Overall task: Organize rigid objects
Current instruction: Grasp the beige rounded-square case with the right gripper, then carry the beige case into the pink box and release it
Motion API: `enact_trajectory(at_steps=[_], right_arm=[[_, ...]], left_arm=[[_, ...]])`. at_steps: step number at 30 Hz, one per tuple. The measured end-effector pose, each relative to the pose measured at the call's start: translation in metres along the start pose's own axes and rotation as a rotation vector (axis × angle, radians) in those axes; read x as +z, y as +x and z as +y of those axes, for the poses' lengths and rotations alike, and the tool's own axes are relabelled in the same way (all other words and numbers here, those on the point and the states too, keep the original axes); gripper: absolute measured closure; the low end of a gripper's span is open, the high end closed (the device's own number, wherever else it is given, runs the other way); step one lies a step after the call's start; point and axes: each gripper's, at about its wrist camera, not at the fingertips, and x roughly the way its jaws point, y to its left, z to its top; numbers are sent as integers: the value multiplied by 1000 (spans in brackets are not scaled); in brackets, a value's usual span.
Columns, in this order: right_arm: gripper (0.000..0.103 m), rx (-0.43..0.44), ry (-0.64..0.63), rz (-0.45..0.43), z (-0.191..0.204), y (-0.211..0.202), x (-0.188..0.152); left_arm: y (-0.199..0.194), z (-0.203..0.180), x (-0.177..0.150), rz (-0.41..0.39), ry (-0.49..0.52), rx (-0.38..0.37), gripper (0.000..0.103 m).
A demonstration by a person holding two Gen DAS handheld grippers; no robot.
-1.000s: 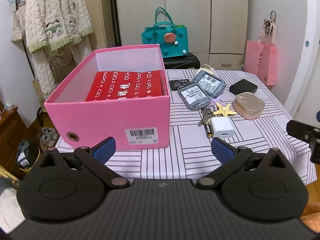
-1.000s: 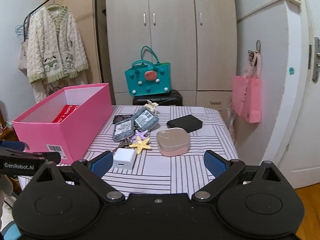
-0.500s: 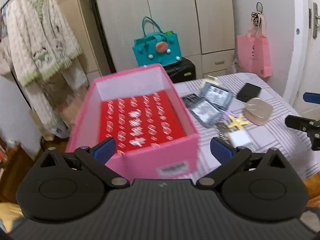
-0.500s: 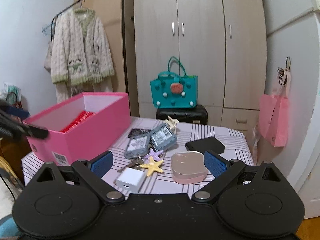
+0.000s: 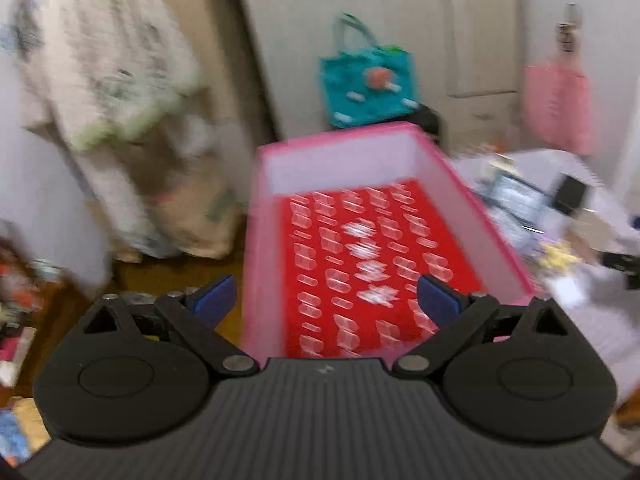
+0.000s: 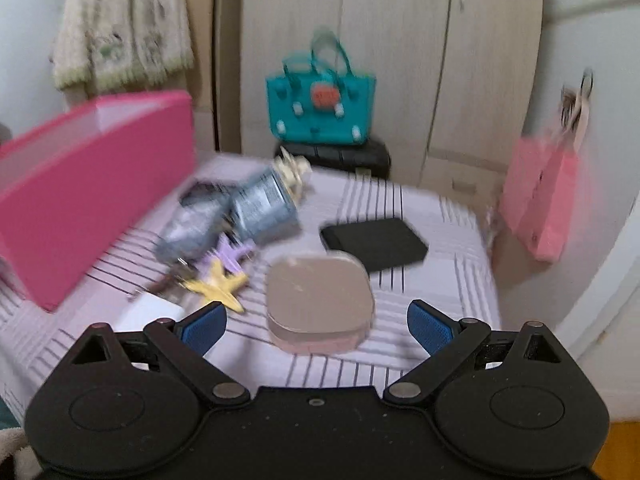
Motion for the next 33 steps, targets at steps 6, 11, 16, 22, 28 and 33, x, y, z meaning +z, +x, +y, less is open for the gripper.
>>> enact_trajectory(at_steps=[6,11,16,22,28,33], right_arm=[[5,28,84,95,-14,32,6],[5,22,113,129,-14,54,10],[20,-1,101,151,-9,61,20],[24,-22,76,228,1,54,34],[24,21,125,255,-4,41,46],[24,33,136,250,-1,32,57]], left_arm=[[23,20,25,113,-15,-120,12],[57,47,53,224,-49,-115,17],[89,65,70,309,-31,-109,20],[125,80,84,372,-35,-133,44],[143,83,83,399,-4,-139,72],[158,84,79,443,4,-161,87]])
